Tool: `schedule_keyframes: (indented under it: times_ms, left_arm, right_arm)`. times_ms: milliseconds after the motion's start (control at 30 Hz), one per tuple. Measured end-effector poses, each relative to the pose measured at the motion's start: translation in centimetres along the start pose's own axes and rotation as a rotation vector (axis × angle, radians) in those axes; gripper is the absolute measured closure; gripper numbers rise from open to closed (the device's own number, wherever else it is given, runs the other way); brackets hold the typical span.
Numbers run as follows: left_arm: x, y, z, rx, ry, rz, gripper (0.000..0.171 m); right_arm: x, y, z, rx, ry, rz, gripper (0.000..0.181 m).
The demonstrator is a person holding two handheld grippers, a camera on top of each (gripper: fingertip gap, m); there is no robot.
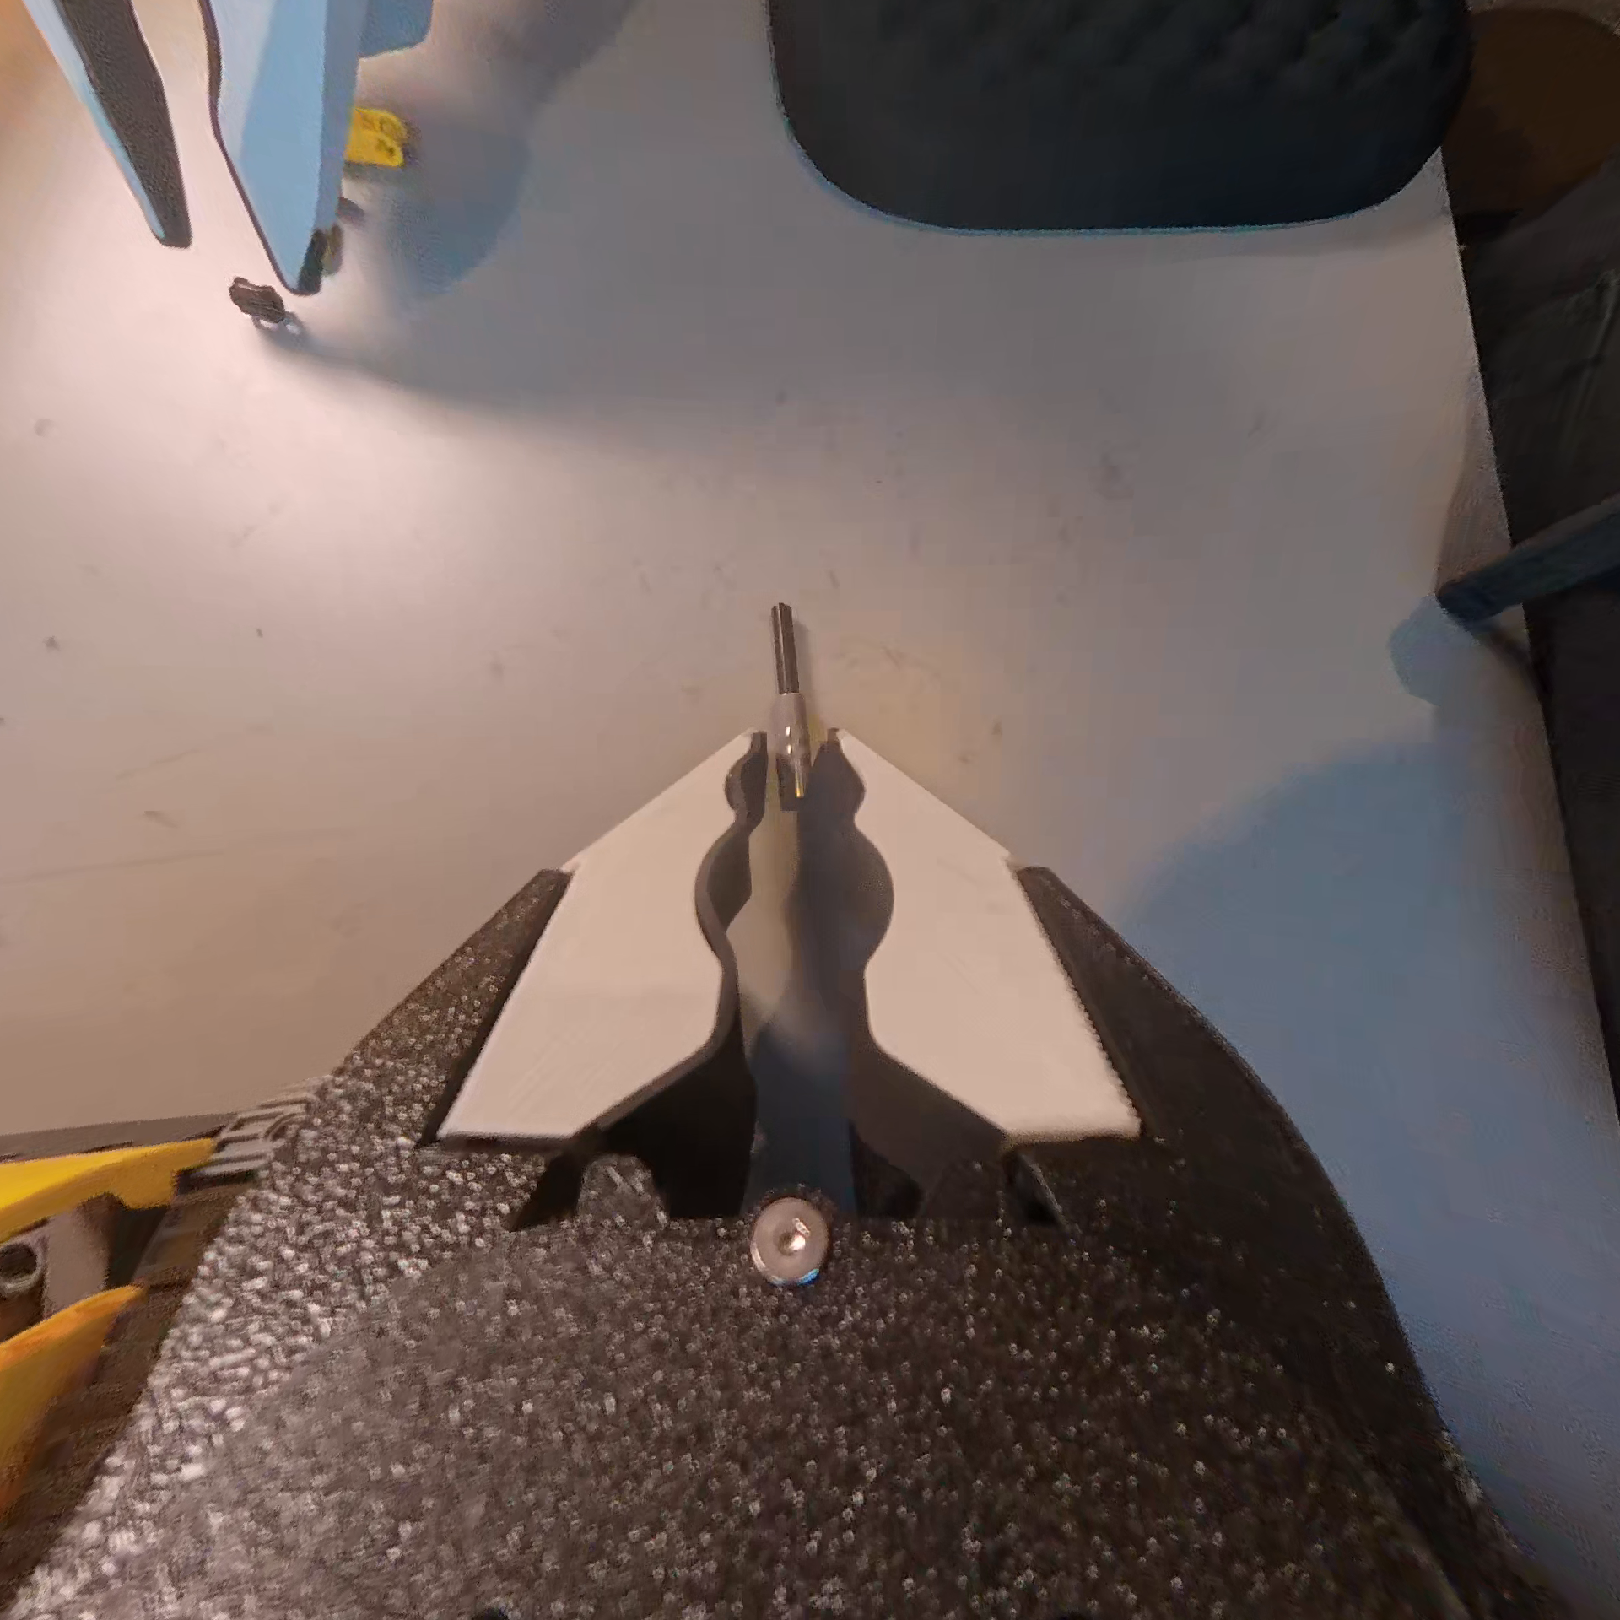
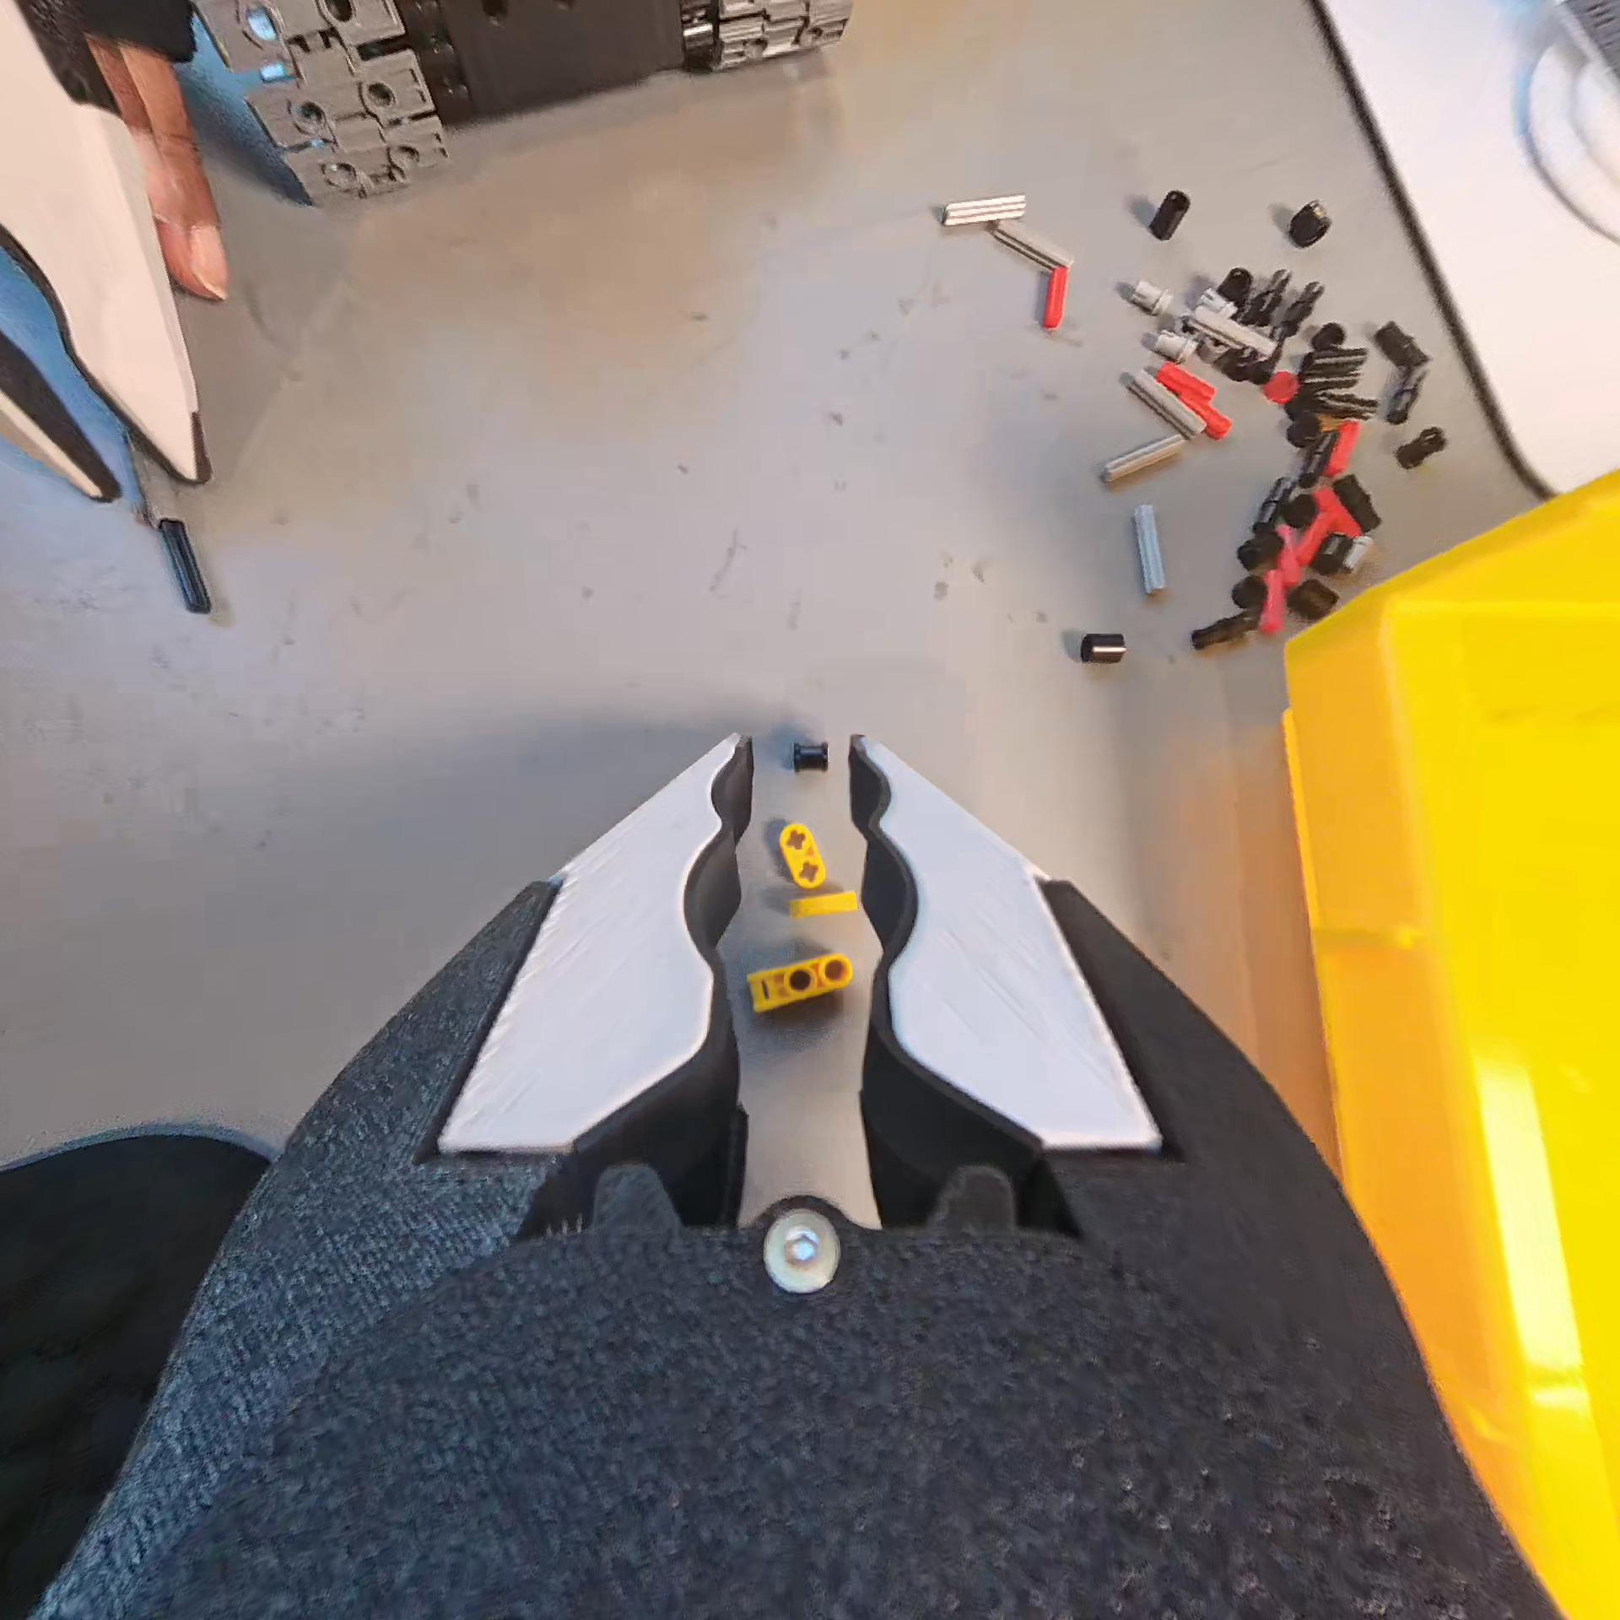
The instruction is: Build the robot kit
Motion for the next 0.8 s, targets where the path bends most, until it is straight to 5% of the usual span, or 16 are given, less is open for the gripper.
schedule_keyframes:
  times_ms: [133,333,467,800]
  left_arm:
    - [1.2,0.4,1.4,0.01,-0.118,0.047,0.157]
    - [4.0,1.3,3.8,0.017,-0.378,0.203,0.155]
    - [3.8,1.4,3.4,0.013,-0.357,0.223,0.154]
    - [4.3,0.7,4.3,0.038,-0.409,0.172,0.155]
  right_arm:
    - [-0.2,0.1,-0.3,0.008,0.042,0.005,0.175]
    - [1.4,4.1,1.4,0.057,-0.142,0.111,0.181]
    - [0.6,3.1,0.5,-0.047,-0.055,0.127,0.163]
    - [0.2,1.4,-1.4,0.017,0.057,0.091,0.173]
Point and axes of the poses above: each gripper's, where its closed fingertips meet, z back along the fingers, x out of its top, y = z × x across the jaws, the point moved 2 cm from there along z, back along the fingers, and after that the axes turned 11 degrees about -z, right-handed, at the moved point
